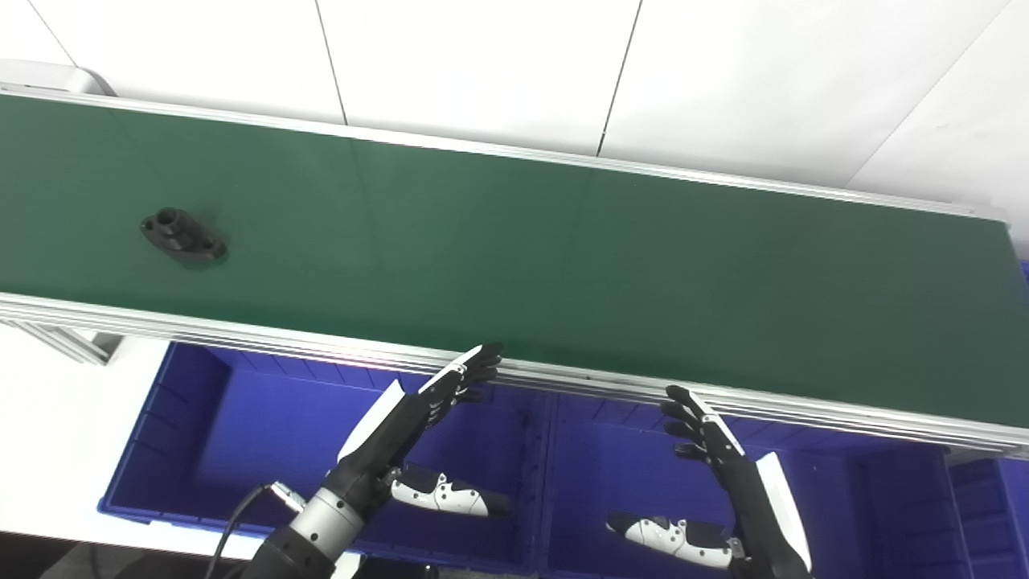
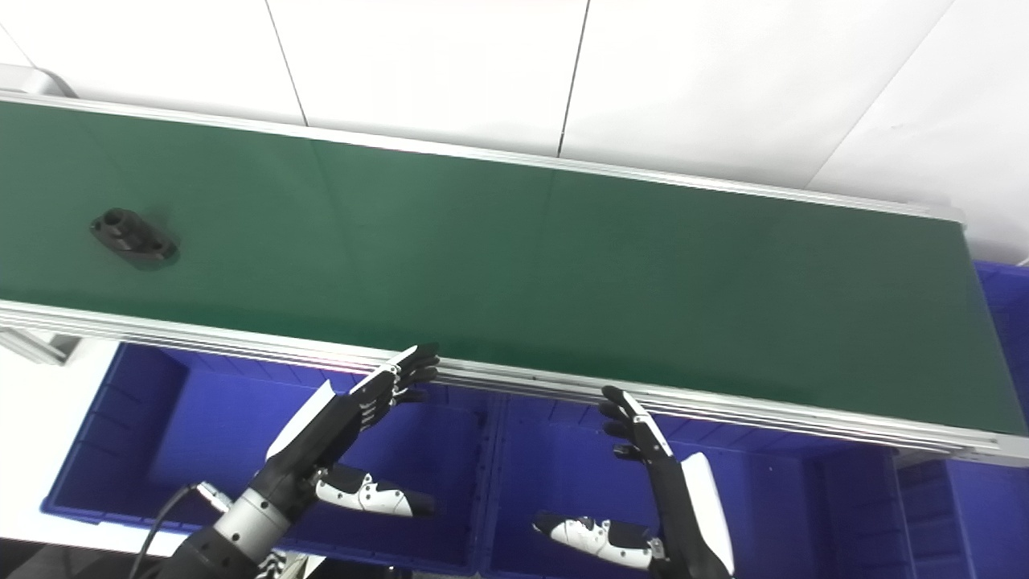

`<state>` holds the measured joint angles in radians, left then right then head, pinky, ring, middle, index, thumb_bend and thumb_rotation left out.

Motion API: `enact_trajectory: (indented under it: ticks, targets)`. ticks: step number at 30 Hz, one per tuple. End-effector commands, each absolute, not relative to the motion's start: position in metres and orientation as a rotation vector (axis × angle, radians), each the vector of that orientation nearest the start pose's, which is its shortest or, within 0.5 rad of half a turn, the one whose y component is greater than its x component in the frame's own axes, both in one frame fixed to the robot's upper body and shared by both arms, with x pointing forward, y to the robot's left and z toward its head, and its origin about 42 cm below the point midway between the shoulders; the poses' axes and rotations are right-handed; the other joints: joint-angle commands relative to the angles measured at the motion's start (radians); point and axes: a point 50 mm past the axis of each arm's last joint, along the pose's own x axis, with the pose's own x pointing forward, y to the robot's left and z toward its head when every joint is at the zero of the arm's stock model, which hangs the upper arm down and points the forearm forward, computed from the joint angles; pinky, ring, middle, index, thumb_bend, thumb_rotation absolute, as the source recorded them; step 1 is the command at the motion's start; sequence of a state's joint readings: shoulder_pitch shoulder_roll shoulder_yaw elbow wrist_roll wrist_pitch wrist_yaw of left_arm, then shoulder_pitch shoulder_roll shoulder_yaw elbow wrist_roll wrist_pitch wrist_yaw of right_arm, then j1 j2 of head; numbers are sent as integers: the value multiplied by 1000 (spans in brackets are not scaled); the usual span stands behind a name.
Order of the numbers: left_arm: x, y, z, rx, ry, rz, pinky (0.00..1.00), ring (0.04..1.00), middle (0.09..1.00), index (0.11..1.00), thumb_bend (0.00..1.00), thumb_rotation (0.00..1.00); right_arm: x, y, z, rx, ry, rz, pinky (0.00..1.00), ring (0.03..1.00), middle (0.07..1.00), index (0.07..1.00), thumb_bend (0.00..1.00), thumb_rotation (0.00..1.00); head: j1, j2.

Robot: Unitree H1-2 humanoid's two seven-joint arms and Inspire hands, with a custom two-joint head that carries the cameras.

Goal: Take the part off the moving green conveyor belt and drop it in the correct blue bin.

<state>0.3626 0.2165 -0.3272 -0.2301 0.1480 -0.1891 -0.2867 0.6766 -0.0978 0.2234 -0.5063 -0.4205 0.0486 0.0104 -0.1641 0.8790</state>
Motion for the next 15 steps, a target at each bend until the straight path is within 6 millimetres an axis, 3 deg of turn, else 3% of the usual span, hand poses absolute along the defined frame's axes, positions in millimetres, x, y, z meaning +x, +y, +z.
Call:
enact_trajectory:
  ticks: [1, 5, 15]
  targets:
    - [148, 186, 92, 280, -96, -629, 828, 887, 920, 928, 698, 175, 69, -199, 122, -412, 128, 89, 739, 815, 854, 896, 834, 155, -15, 0]
    - [151, 192, 93, 317, -107, -643, 812, 870, 905, 917, 726, 233, 70, -195, 121, -424, 128, 87, 737, 812, 851, 897, 825, 168, -43, -3]
    - [154, 196, 94, 325, -105, -663, 799, 864, 902, 914, 737, 217, 71, -191, 120, -434, 141, 75, 768, 828, 855, 905, 822, 185, -53, -8]
